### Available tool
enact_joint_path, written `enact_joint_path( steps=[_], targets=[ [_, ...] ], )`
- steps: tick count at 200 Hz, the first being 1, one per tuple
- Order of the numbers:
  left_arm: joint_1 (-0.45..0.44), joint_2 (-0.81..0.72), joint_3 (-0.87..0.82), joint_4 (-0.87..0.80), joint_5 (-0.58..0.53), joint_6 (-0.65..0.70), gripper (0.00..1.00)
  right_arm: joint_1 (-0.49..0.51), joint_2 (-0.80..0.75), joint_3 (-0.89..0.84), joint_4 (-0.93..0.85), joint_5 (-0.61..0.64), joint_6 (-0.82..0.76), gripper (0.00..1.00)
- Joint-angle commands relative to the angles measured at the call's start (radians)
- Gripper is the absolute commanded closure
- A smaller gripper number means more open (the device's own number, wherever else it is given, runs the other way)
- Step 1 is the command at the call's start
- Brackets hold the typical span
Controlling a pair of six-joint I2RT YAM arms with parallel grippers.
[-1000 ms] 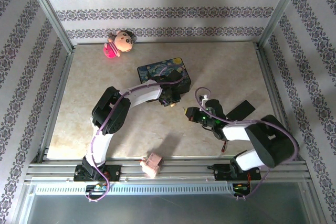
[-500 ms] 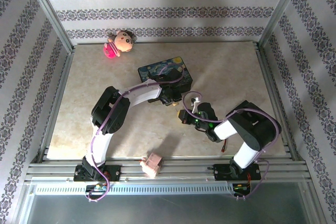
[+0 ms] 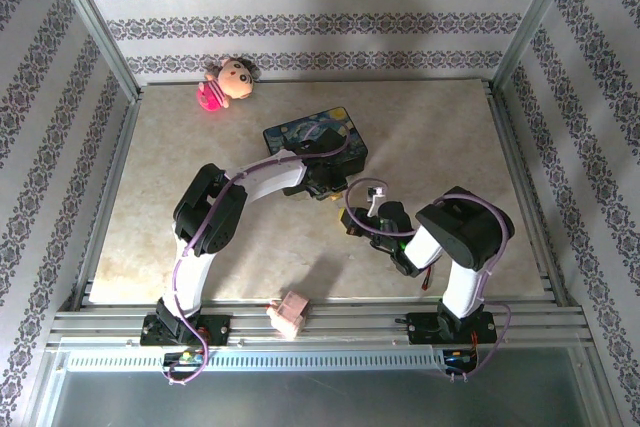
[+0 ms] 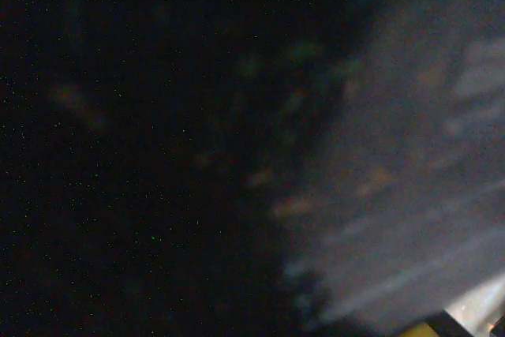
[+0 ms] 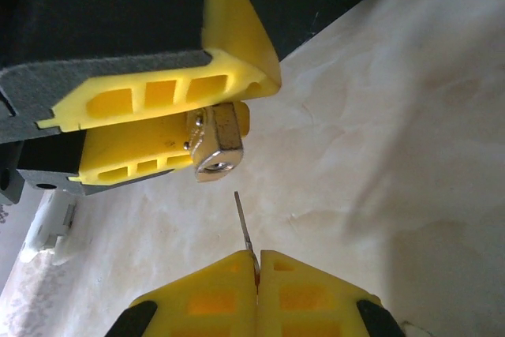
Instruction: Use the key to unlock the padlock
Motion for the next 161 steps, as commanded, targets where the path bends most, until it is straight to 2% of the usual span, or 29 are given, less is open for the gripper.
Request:
enact_joint_path(
  steps=[1,39,161],
  targets=[
    [0.017,0.013,-0.031,0.028,0.099,-0.035,0.73,0.007,0.016,-0.012,0.096,0.04,0.005,1.0],
    [0.032,0.02,-0.043,0.045,0.163,-0.056,0.73,0.016,0.005,-0.005,0.095,0.055,-0.013,1.0],
    [0.046,0.035,-0.069,0.055,0.213,-0.087,0.73,0.021,-0.058,-0.034,0.096,0.1,-0.003,1.0]
  ],
)
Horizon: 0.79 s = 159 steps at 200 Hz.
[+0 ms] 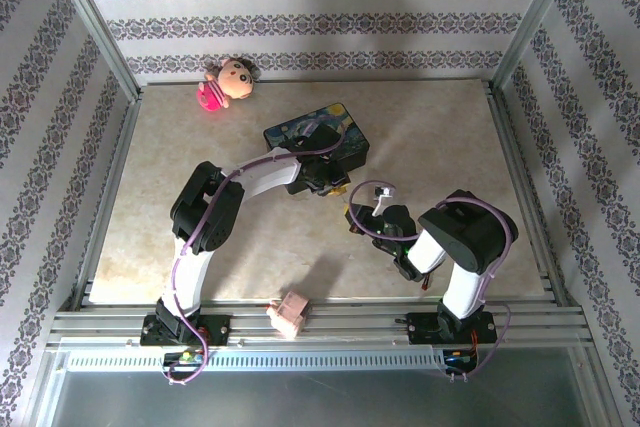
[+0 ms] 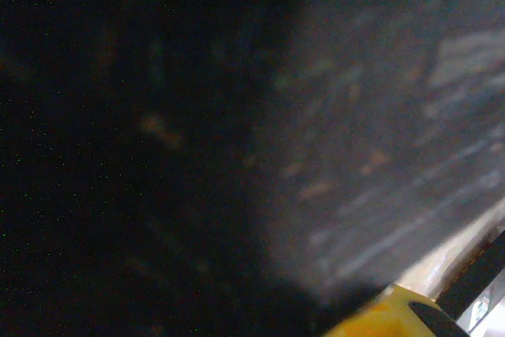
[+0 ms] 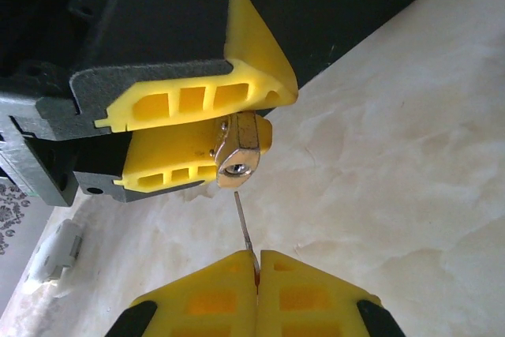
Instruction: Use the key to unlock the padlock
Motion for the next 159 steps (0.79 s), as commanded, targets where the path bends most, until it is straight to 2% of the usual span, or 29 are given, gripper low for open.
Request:
enact_joint_path(
  steps=[1,159],
  targets=[
    [0.013,0.037,-0.046,-0.032,0.105,-0.081,0.73,0.009,-0.011,-0.002,0.045,0.018,-0.002,1.0],
    [0.013,0.032,-0.069,-0.01,0.091,-0.092,0.73,0.002,-0.008,0.034,0.046,0.021,0.008,1.0]
  ],
)
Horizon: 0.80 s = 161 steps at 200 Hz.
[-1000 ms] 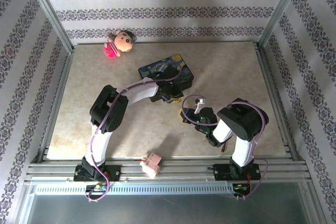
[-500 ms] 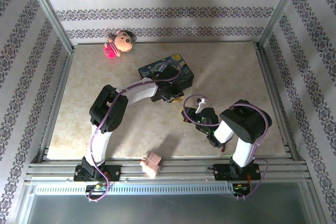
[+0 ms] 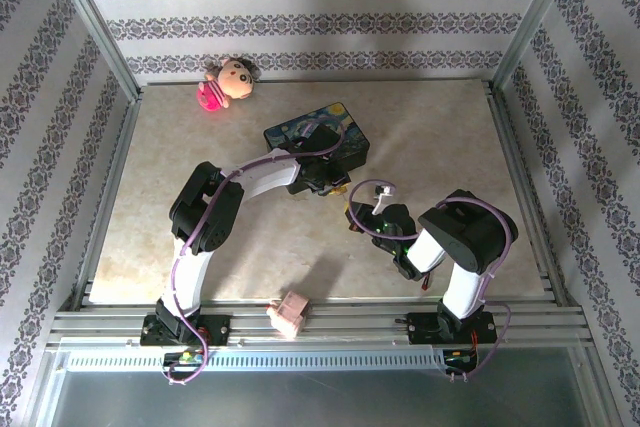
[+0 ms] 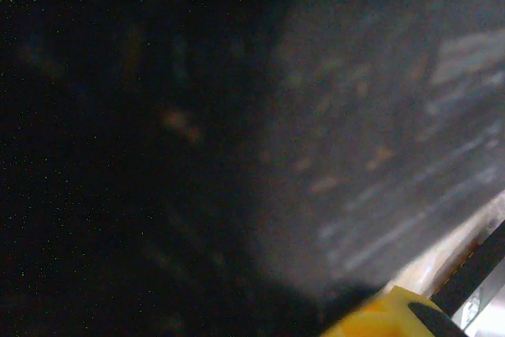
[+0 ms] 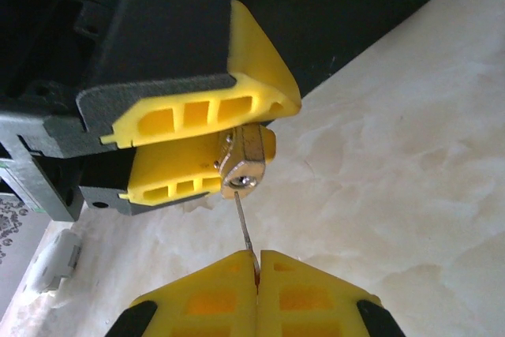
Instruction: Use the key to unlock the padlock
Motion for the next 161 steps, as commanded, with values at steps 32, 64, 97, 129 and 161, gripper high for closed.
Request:
enact_joint_path(
  steps=[32,64,97,129,161],
  targets=[
    [0.013,0.031,-0.05,-0.046,0.085,-0.079,0.73,0.0,-0.001,0.022,0.045,0.005,0.013,1.0],
    [0.013,0.033,-0.051,-0.037,0.088,-0.086,0.73,-0.005,0.005,0.022,0.045,0.012,0.022,1.0],
    [0.013,0.032,-0.051,-0.033,0.089,-0.089,0.73,-0.01,0.012,0.016,0.046,0.017,0.032,1.0],
    [0.013,0.031,-0.056,-0.023,0.082,-0.096,0.74,-0.02,0.015,0.006,0.045,0.03,0.049,1.0],
    [0.013,0.031,-0.059,-0.017,0.076,-0.099,0.74,-0.022,0.02,0.009,0.046,0.019,0.054,1.0]
  ],
)
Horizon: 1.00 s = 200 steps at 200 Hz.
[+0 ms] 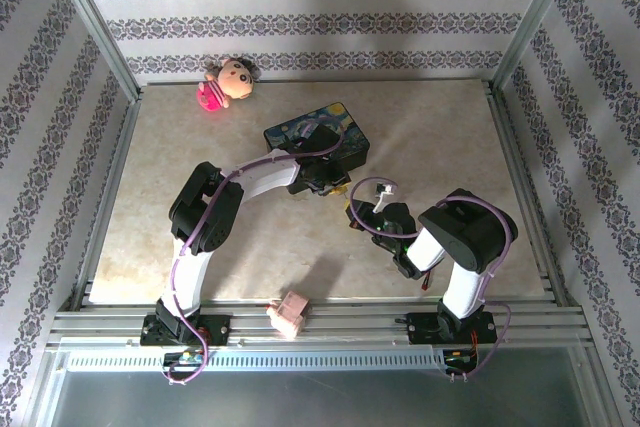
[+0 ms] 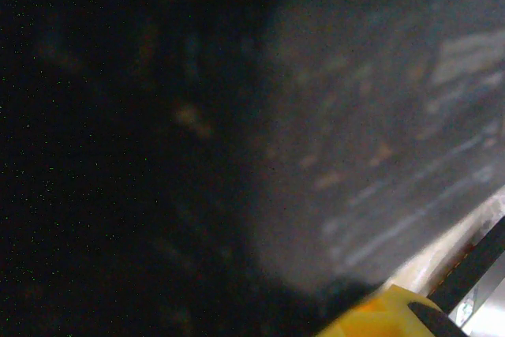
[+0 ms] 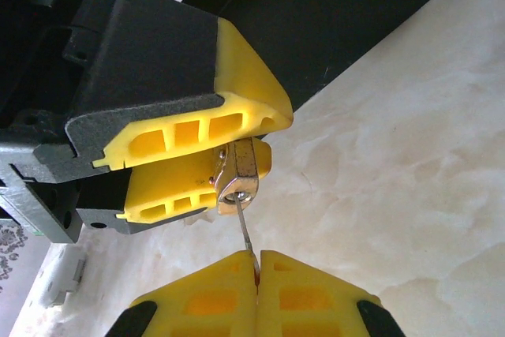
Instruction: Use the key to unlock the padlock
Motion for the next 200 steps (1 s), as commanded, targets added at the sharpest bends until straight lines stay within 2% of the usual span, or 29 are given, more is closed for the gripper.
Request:
enact_joint_path(
  steps=[1,90,200],
  targets=[
    [0.013,0.035,-0.051,-0.032,0.077,-0.088,0.74,-0.008,0.014,0.004,0.045,0.015,0.019,1.0],
    [0.013,0.036,-0.058,-0.022,0.081,-0.093,0.75,-0.01,0.031,0.035,0.046,-0.013,0.031,1.0],
    [0.012,0.029,-0.071,-0.011,0.081,-0.093,0.76,-0.035,0.011,0.041,0.046,-0.002,0.163,1.0]
  ],
)
